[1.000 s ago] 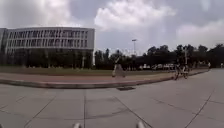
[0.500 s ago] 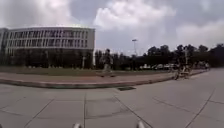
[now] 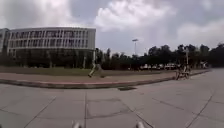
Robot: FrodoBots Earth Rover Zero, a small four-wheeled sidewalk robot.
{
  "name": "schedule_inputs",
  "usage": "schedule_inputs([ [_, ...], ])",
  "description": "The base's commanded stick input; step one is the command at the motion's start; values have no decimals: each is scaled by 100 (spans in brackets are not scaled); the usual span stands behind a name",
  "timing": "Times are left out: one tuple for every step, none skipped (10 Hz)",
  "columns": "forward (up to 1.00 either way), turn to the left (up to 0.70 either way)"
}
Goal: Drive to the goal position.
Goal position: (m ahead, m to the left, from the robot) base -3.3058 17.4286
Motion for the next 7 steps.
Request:
schedule_inputs([
  [0, 60],
  [0, 60],
  [0, 60],
  [0, 60],
  [0, 47],
  [0, 17],
  [0, 0],
])
